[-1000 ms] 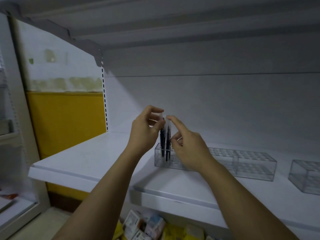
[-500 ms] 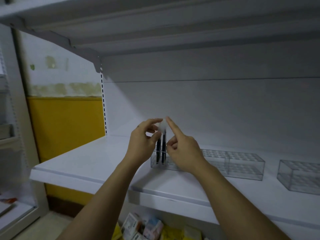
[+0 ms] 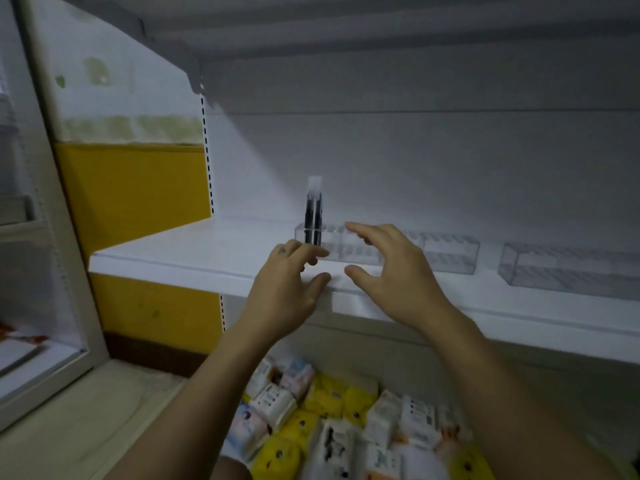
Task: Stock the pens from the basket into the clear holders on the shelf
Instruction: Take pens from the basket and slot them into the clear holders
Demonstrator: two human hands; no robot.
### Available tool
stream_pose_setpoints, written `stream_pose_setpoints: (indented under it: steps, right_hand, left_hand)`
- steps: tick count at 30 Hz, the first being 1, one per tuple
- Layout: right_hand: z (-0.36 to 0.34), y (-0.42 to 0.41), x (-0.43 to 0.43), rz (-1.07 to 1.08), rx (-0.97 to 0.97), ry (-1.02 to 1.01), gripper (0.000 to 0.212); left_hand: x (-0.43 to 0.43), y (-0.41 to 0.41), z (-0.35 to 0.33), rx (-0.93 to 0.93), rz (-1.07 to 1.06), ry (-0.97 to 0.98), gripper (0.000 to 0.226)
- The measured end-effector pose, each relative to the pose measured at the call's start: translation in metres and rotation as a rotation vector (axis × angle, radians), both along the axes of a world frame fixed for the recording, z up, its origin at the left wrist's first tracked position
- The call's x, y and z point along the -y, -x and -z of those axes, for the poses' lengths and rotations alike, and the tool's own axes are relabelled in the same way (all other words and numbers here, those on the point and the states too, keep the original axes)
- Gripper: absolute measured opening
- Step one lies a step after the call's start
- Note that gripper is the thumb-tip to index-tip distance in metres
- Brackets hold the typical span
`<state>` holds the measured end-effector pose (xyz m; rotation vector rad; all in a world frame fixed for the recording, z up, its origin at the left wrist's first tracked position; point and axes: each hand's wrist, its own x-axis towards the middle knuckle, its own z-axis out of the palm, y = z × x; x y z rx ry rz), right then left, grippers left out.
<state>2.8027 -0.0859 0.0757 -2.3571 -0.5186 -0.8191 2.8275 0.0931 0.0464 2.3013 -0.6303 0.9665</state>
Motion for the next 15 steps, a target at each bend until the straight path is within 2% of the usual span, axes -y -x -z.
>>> stream_pose_setpoints:
  steps: [7, 10, 15]
  right_hand:
    - [0.067, 0.071, 0.043, 0.161, 0.11, 0.064, 0.017]
    - [0.115, 0.088, 0.06, 0.22, -0.056, 0.081, 0.018]
    - [0.197, 0.098, 0.076, 0.268, -0.416, 0.125, 0.033]
  left_hand:
    - [0.03, 0.059, 0.057, -0.02, 0.141, -0.052, 0.02]
    - [0.049, 0.069, 0.097, -0.108, 0.187, -0.093, 0.022]
    - [0.077, 0.074, 0.173, -0.371, 0.23, -0.154, 0.029]
